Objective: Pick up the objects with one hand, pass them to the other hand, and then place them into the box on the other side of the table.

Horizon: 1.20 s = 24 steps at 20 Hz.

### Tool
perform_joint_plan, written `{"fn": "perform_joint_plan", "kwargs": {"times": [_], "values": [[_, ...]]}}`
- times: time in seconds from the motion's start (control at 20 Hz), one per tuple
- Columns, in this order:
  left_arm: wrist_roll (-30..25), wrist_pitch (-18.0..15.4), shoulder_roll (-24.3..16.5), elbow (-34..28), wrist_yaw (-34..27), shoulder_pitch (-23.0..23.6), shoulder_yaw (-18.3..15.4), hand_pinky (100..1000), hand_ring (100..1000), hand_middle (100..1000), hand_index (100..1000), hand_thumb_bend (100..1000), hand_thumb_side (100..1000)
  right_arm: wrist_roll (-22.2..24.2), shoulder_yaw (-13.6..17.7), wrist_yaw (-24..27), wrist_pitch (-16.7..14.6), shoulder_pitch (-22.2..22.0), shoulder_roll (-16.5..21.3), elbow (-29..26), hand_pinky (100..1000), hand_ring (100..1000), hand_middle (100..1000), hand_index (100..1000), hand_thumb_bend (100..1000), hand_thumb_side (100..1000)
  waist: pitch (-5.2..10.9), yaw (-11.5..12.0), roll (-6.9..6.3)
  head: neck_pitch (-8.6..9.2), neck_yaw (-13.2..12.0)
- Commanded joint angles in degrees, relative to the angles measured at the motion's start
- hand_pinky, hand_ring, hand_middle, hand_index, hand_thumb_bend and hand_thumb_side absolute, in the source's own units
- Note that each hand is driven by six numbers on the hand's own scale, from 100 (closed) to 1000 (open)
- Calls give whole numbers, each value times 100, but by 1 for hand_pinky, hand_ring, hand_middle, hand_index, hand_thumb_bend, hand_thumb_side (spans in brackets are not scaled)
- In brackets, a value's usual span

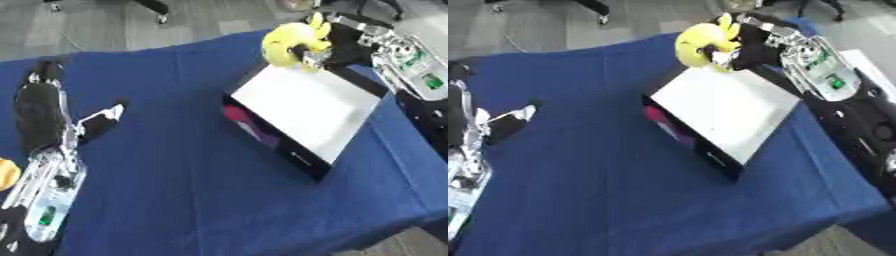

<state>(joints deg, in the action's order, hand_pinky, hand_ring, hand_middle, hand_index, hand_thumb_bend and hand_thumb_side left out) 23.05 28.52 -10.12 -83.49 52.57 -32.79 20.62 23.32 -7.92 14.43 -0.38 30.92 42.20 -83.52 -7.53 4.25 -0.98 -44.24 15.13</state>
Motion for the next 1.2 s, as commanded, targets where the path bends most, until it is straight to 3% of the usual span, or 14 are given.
{"fn": "perform_joint_plan", "kwargs": {"times": [0.05, 0.25, 0.55, 0.95, 1.2], "values": [[4, 29, -142, -120, -52, -64, -60, 774, 778, 631, 813, 749, 319, -84, 130, -125, -74, 18, 239, -72, 1000, 1000, 682, 741, 100, 100, 190, -11, -67, 12, 26], [14, 48, -183, -128, -100, -32, -79, 776, 778, 631, 814, 746, 323, -89, 159, -376, -241, -128, 260, -80, 1000, 1000, 745, 795, 100, 100, 189, -22, -80, 12, 36], [25, 54, -195, -131, -136, -23, -81, 777, 778, 631, 814, 746, 328, 242, 178, -1054, -613, -202, 284, -56, 1000, 1000, 1000, 1000, 100, 100, 189, -30, -84, 12, 11], [27, 57, -203, -130, -145, -22, -84, 778, 779, 632, 815, 752, 331, 72, 307, -1900, -933, -252, 276, 252, 1000, 1000, 1000, 1000, 130, 100, 184, -38, -90, 12, -33], [28, 61, -213, -145, -144, -23, -93, 778, 778, 632, 815, 752, 330, -35, 347, -1939, -991, -256, 263, 317, 1000, 1000, 1000, 1000, 100, 100, 183, -40, -96, 12, -54]]}}
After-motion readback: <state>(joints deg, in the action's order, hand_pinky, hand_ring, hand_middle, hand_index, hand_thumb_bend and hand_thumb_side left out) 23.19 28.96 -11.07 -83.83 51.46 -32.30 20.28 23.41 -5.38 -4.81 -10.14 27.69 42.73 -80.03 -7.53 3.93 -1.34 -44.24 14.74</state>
